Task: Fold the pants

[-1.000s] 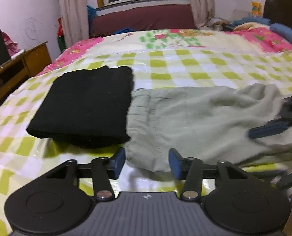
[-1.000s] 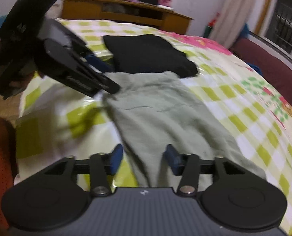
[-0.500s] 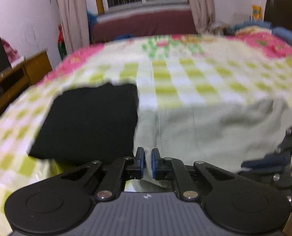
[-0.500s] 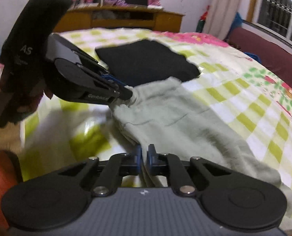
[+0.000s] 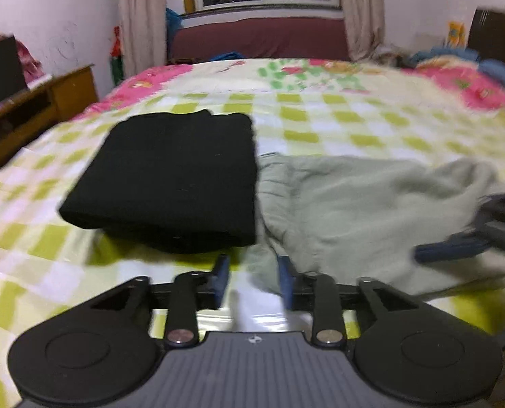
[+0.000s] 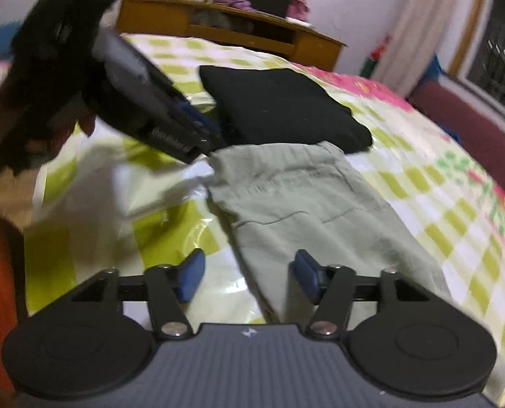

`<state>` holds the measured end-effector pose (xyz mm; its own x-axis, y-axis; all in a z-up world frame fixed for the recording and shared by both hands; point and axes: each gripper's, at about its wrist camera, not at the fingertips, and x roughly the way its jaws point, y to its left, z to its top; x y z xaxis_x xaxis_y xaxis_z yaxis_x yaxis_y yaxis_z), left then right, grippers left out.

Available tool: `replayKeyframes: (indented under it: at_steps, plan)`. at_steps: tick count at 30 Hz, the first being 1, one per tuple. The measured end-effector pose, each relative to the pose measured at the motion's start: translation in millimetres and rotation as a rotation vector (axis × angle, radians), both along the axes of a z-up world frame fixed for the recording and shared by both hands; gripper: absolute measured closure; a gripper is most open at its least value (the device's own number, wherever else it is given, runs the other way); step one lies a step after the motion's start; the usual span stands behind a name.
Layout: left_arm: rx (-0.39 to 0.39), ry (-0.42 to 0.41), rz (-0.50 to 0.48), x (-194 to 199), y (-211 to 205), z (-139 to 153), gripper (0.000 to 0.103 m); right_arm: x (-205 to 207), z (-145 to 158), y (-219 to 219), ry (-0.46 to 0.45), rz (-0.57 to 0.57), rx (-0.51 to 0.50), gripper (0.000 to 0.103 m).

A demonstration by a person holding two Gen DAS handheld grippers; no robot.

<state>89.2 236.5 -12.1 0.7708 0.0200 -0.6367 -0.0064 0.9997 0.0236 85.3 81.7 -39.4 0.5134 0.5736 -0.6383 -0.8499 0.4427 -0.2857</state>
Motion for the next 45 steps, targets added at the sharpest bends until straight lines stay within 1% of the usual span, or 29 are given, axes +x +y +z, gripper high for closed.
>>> replayKeyframes:
  at_steps: [1,3,4,5,6,7,8,11,13,18,20,22,24,27,30,32,34,35,38,41,43,45]
  plan:
    - [-0.002,-0.003,-0.001,2.7,-1.7,-0.8,0.037,0.0,-2.9,4.3,-0.022,-0.001,-0.018,0.042]
    - [0.015,-0.002,0.008,10.0,-5.3,-3.0,0.036,5.8,-5.3,10.4,-0.024,-0.022,-0.017,0.042]
    - [0.002,0.003,0.007,11.3,-4.6,-3.7,0.036,11.2,-6.9,13.7,-0.011,-0.041,-0.010,0.044]
    - [-0.018,0.011,0.002,9.9,-2.8,-4.6,0.038,16.9,-8.1,16.0,0.019,-0.058,0.001,0.055]
    - [-0.028,0.022,0.004,10.8,-2.2,-6.1,0.043,22.6,-8.7,16.7,0.074,-0.077,0.019,0.061]
    - [-0.023,0.038,0.006,11.0,-2.5,-7.9,0.055,26.4,-8.7,17.8,0.135,-0.102,0.042,0.064]
    - [-0.009,0.055,0.004,9.9,-2.6,-9.7,0.062,27.6,-8.4,19.5,0.162,-0.128,0.057,0.068]
    - [0.011,0.064,0.003,-2.5,-0.4,-9.6,0.063,25.3,-4.4,25.0,0.207,-0.149,0.086,0.075]
    - [0.030,0.062,0.007,-14.4,3.8,-5.3,0.063,22.6,-1.4,31.5,0.251,-0.137,0.116,0.076]
    - [0.102,0.087,0.037,-27.8,11.9,2.6,0.062,8.8,-5.6,54.9,0.296,-0.050,0.133,0.075]
    - [0.136,0.091,0.036,-28.7,8.5,6.5,0.062,3.7,-3.5,53.6,0.317,-0.035,0.155,0.069]
    - [0.169,0.080,0.032,-28.3,1.1,11.9,0.062,-2.7,4.4,41.2,0.332,-0.035,0.194,0.071]
    - [0.196,0.061,0.025,-27.4,-8.8,18.5,0.062,-2.1,16.7,17.4,0.345,-0.062,0.242,0.071]
    - [0.217,0.014,-0.023,-26.0,-34.3,31.0,0.062,-3.4,40.3,-49.1,0.344,-0.149,0.313,0.071]
    - [0.190,-0.033,-0.134,-19.6,-76.6,41.0,0.060,-0.6,52.7,-135.8,0.321,-0.324,0.336,0.069]
    - [0.159,-0.042,-0.228,-12.1,-112.9,40.6,0.059,2.2,51.5,-199.2,0.300,-0.490,0.307,0.069]
    - [0.132,-0.034,-0.331,-2.4,-154.4,35.2,0.059,5.1,45.9,-256.7,0.298,-0.644,0.268,0.069]
    - [0.121,-0.022,-0.381,2.6,-175.4,31.2,0.059,5.7,41.8,-289.6,0.302,-0.735,0.247,0.067]
    - [0.111,0.015,-0.517,18.6,-236.5,15.3,0.059,6.7,34.5,-356.9,0.323,-0.896,0.233,0.066]
    - [0.125,0.052,-0.625,33.2,-288.3,3.4,0.058,22.6,25.9,-406.2,0.378,-0.966,0.240,0.066]
    - [0.144,0.064,-0.667,40.6,-312.8,-1.2,0.058,43.2,22.7,-426.1,0.400,-0.992,0.246,0.066]
    - [0.154,0.078,-0.682,49.3,-329.3,-5.7,0.058,70.7,25.7,-450.2,0.376,-1.065,0.284,0.066]
